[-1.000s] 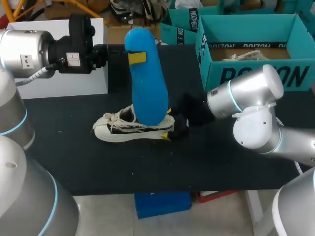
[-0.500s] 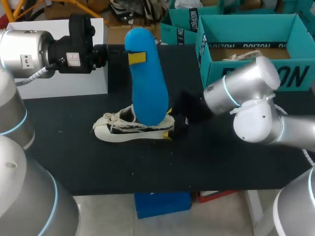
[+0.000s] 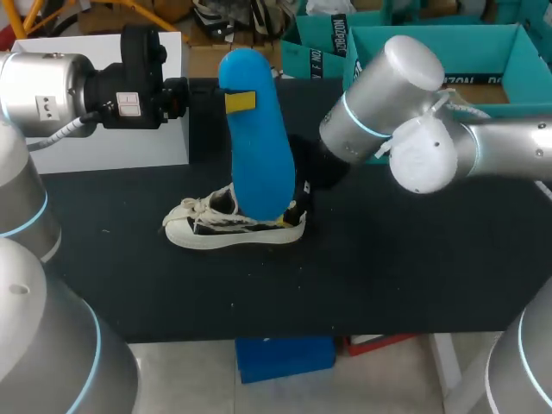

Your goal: Take the shoe out of the shoebox, open the shoe tongue, remove and reinsert the insole, then place the shoe into the shoebox

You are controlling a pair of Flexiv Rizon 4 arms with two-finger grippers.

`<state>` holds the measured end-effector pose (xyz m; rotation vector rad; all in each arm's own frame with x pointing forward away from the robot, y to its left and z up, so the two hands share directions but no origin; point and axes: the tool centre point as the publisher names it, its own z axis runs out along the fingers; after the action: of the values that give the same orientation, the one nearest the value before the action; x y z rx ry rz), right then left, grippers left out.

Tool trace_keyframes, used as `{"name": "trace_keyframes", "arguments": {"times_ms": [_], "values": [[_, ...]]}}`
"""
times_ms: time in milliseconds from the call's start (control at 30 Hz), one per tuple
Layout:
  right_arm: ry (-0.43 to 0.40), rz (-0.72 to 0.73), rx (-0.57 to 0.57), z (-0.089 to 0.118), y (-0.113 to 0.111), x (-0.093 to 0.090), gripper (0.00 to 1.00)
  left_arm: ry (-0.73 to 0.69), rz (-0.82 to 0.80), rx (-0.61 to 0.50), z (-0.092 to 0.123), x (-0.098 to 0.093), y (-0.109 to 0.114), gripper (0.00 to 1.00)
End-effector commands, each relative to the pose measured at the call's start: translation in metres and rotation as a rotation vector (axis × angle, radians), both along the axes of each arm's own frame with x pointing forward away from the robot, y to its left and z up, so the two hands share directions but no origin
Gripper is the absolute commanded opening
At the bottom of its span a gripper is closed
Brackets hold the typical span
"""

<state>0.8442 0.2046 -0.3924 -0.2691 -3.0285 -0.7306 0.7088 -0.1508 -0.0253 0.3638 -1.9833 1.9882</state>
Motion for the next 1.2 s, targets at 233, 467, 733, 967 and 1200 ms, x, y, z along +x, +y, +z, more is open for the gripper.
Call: {"name": "trace_keyframes", "arguments": {"times_ms": [233, 467, 733, 967, 1200], "values": [[0.025, 0.025, -0.365, 0.010, 0.020, 0.013, 1.00, 0.000, 0.004, 0.001, -0.001, -0.001, -0.001, 0.00], [0.020, 0.044, -0.443, 0.009, 0.036, 0.018, 1.00, 0.000, 0.004, 0.001, -0.001, -0.001, -0.001, 0.00], [0.020, 0.079, -0.470, 0.005, 0.055, 0.025, 1.00, 0.000, 0.004, 0.001, -0.001, -0.001, -0.001, 0.00], [0.020, 0.100, -0.463, 0.001, 0.063, 0.029, 1.00, 0.000, 0.004, 0.001, -0.001, -0.001, -0.001, 0.00], [0.028, 0.100, -0.458, -0.005, 0.063, 0.028, 1.00, 0.000, 0.004, 0.001, -0.001, -0.001, -0.001, 0.00]]}}
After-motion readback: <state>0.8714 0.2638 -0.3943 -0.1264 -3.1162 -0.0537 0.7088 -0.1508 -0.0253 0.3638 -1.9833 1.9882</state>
